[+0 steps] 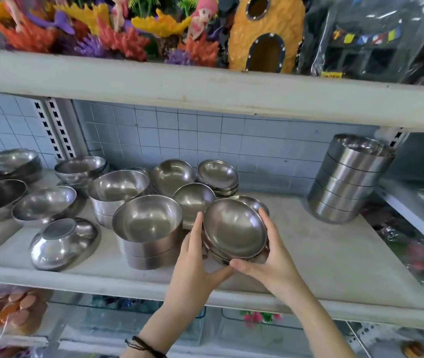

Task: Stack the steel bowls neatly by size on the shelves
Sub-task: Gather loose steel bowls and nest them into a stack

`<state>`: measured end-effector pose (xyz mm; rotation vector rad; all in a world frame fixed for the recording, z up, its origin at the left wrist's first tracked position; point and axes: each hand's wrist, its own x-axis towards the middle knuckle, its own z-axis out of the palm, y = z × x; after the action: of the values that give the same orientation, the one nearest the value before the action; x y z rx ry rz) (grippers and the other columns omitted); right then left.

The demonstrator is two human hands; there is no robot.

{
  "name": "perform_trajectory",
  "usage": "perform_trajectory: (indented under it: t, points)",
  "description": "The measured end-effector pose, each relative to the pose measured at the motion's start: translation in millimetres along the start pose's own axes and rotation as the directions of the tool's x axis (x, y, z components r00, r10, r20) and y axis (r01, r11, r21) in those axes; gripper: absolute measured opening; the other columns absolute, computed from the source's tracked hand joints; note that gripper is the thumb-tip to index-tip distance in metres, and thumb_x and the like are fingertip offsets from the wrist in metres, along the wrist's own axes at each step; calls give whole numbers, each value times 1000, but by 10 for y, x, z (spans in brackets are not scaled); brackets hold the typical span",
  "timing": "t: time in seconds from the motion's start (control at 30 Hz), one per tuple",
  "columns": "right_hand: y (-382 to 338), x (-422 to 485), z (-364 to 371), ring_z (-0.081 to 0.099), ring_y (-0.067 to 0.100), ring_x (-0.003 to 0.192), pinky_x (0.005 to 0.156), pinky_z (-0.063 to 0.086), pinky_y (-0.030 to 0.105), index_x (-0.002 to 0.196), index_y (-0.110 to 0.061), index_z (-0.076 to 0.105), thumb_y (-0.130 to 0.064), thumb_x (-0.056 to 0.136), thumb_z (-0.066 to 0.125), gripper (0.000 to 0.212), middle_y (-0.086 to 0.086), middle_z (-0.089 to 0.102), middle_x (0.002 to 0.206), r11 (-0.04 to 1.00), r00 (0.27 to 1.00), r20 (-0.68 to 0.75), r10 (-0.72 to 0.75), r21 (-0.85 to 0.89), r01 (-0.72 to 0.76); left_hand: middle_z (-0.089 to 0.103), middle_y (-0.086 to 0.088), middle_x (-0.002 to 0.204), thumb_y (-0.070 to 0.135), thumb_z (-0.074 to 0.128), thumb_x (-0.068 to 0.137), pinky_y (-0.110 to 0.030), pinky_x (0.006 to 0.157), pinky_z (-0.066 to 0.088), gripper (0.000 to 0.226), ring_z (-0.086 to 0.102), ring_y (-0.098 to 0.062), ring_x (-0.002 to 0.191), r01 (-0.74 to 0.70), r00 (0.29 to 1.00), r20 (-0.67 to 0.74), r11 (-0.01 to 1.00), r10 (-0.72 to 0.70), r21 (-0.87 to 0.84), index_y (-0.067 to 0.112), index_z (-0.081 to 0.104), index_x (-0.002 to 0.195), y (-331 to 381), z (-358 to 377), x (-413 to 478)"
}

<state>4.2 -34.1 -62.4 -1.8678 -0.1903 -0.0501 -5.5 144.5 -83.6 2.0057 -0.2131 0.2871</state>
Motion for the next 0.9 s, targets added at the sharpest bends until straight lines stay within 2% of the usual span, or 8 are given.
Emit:
perform_trajectory:
  t: [0.13,0.2,0.27,0.33,0.53,0.7,0.83,0.9]
  points:
    - [-77,208,-283,36,-5,135,112,32,23,150,-47,14,-54,49,89,127,-31,36,143,1000,999,-50,3,-23,-4,39,5,142,47,80,66,-2,96,33,111,42,-3,125,-41,998,42,999,41,3,38,7,149,175,155,333]
    - [-73,362,-419,38,0,137,114,33,27,154,-41,12,-57,45,91,135,-23,38,147,998,998,-68,13,-62,-17,42,5,142,54,78,65,-17,103,40,112,44,-7,127,-42,997,68,999,41,11,33,10,151,237,258,526]
    - [-43,512,-527,37,0,135,109,32,22,156,-34,11,-45,52,92,132,-26,38,141,995,997,-66,26,-95,-32,50,8,138,62,75,62,-34,99,48,111,51,-11,124,-35,997,69,999,33,40,33,12,150,255,364,693]
    - [5,634,-602,36,-2,132,104,29,17,157,-28,11,-29,63,91,123,-32,36,130,995,998,-54,30,-97,-35,56,11,132,69,72,59,-39,90,52,112,54,-13,119,-18,999,47,995,14,99,36,13,148,251,444,809]
    - [171,889,-693,36,-3,130,103,29,16,157,-27,8,-27,65,90,124,-29,37,133,995,998,10,57,-82,-56,59,15,123,63,76,60,-39,86,50,116,44,-18,119,53,999,-25,973,-48,223,34,8,150,225,589,912]
    - [270,993,-671,36,2,135,107,30,19,157,-27,8,-34,61,90,126,-23,38,138,997,997,43,57,-62,-55,56,15,127,62,78,60,-40,87,50,116,40,-16,122,93,995,-42,973,-86,211,35,9,149,194,622,931]
    - [310,1043,-656,34,-2,132,103,30,16,156,-28,8,-25,69,88,119,-32,37,130,998,996,74,53,-41,-50,52,14,129,61,77,60,-34,87,47,116,40,-15,123,100,994,-65,978,-90,182,37,8,150,183,640,928]
    - [334,1058,-639,35,-1,133,106,31,18,156,-29,6,-24,70,88,119,-26,38,136,998,995,86,59,-33,-57,48,10,133,58,79,62,-30,88,45,117,39,-14,127,95,994,-78,980,-82,176,34,8,151,170,649,919]
